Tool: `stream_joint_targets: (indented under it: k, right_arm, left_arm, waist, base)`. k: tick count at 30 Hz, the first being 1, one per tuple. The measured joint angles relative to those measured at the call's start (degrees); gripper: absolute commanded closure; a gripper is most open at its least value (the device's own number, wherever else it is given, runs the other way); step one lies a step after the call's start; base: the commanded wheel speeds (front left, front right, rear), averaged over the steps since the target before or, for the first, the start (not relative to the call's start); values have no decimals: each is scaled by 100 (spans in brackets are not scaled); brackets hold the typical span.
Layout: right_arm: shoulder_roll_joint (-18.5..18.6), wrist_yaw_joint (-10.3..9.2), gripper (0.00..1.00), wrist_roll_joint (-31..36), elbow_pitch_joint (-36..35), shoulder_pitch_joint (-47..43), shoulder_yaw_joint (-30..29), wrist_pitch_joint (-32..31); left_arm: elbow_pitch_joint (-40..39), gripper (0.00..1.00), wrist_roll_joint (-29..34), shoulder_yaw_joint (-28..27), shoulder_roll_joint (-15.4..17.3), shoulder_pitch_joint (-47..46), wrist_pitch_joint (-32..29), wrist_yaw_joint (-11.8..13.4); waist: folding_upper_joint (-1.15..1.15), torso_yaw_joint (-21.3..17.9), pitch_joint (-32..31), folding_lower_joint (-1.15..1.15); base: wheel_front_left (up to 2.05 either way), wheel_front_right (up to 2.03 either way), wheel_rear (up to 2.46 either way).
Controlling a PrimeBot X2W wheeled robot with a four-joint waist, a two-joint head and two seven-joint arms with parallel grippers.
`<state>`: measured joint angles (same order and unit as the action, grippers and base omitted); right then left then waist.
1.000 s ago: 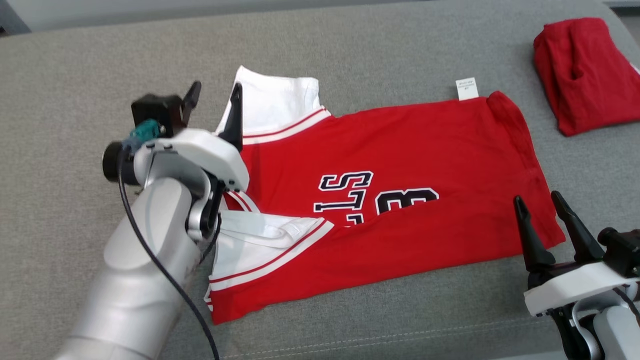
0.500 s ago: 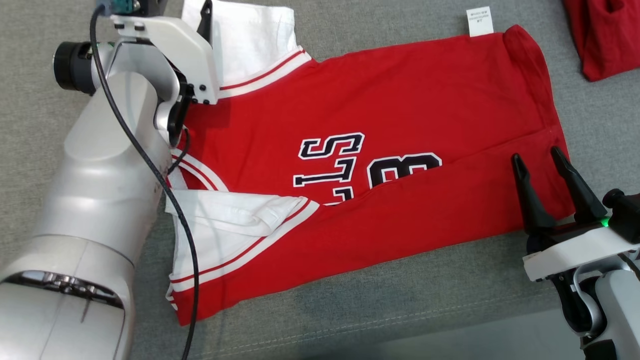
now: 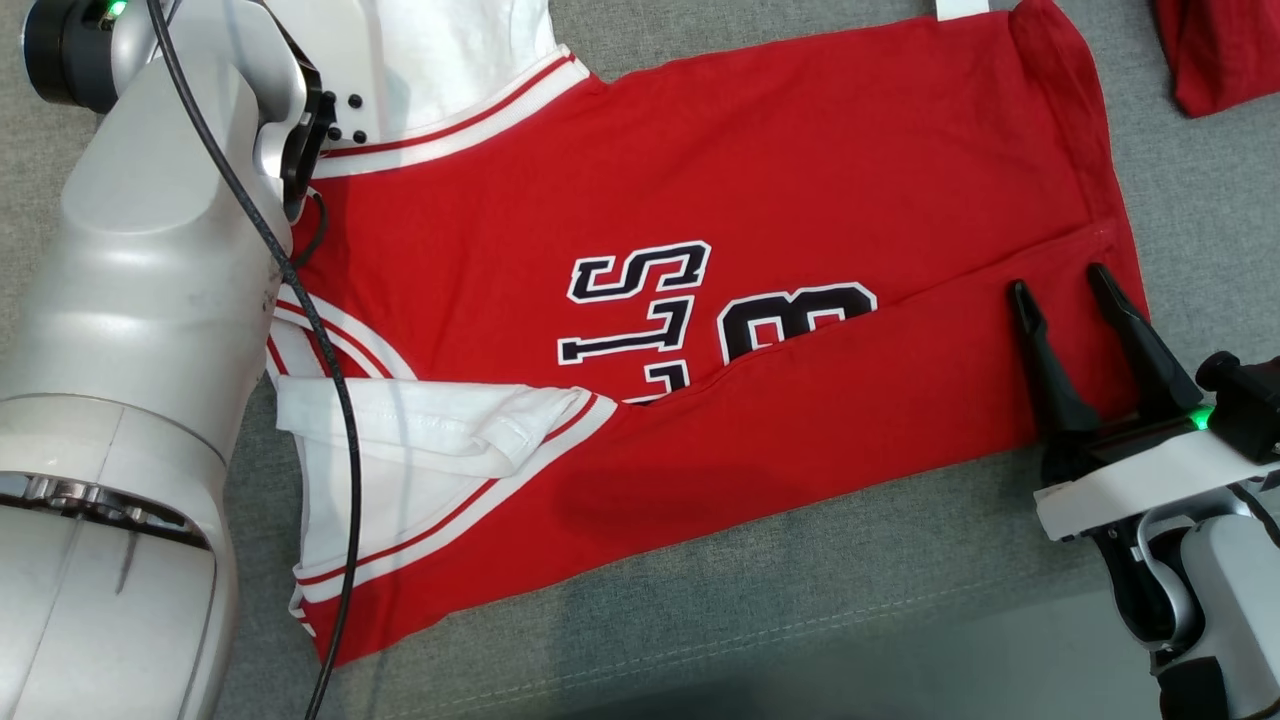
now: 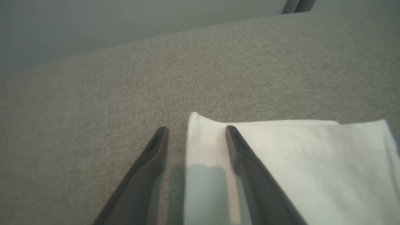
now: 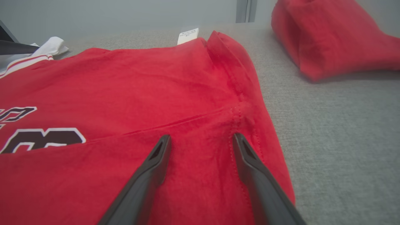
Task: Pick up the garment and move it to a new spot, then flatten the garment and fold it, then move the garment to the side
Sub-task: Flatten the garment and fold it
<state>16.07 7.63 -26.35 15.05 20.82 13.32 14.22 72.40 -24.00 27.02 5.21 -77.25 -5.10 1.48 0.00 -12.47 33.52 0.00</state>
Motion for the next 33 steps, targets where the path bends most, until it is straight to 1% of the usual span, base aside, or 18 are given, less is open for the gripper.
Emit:
stream_joint_targets:
  k: [1, 2, 3, 4, 6, 13, 17, 20, 22, 24, 28, 29, 32, 33]
  right_arm:
    - [-1, 0, 0, 0, 1, 9, 1, 0]
    - [-4, 0, 0, 0, 3, 18, 4, 0]
    - [-12, 0, 0, 1, 10, 30, 8, 0]
    - [-19, 0, 0, 1, 14, 43, 11, 0]
    - [-36, 0, 0, 4, 25, 67, 15, 0]
    - [-34, 0, 0, 7, 89, 118, 15, 1]
    - [60, 0, 0, -252, 288, 484, 118, -66]
    - [247, 1, 0, -487, 442, 1047, 179, -513]
    - [372, 0, 0, -593, 576, 1465, 163, -901]
    - [447, -1, 0, -726, 726, 1847, 153, -1304]
    - [476, -7, 0, -945, 1120, 2484, 229, -2014]
    - [475, -10, 0, -1111, 1285, 2766, 316, -2265]
    - [471, -13, 0, -1260, 1594, 3158, 448, -2531]
    - [468, -13, 7, -1291, 1709, 3272, 486, -2630]
  left_arm:
    - [19, 28, 1, 7, -1, -25, 0, -1]
    - [36, 57, 0, 13, 0, -41, 0, -27]
    - [46, 77, 0, 16, 1, -50, 0, -49]
    - [56, 100, 0, 29, -1, -56, -1, -66]
    - [69, 100, -1, 64, -5, -72, -76, -149]
    - [126, 100, -3, 131, -27, -108, 34, -242]
    - [153, 100, -93, 83, -55, -202, 67, -356]
    - [156, 100, -126, 80, -65, -289, 69, -422]
    - [156, 100, -166, 58, -78, -309, 93, -513]
    - [159, 100, -194, 58, -85, -310, 108, -549]
    - [165, 100, -259, 66, -89, -320, 164, -602]
    - [170, 100, -281, 78, -93, -336, 169, -603]
    - [177, 100, -281, 105, -103, -399, 218, -653]
    - [177, 100, -287, 109, -107, -421, 218, -653]
  waist:
    - [0, -2, 10, 0]
    - [0, -6, 17, 0]
    - [0, -9, 23, 0]
    - [0, -10, 28, 0]
    - [0, -9, 32, 0]
    - [0, 43, -3, 0]
    - [0, 88, -44, 0]
    - [0, 108, -46, 0]
    - [0, 129, -33, 0]
    - [0, 157, -17, 0]
    - [0, 224, 9, 0]
    - [0, 250, 17, 0]
    - [0, 282, 29, 0]
    - [0, 294, 33, 0]
  base:
    - [0, 0, 0]
    - [0, 0, 0]
    - [0, 0, 0]
    - [0, 0, 0]
    - [0, 0, 0]
    - [0, 0, 0]
    - [0, 0, 0]
    - [0, 0, 0]
    - [0, 0, 0]
    - [0, 0, 0]
    - [0, 0, 0]
    - [0, 0, 0]
    - [0, 0, 0]
    - [0, 0, 0]
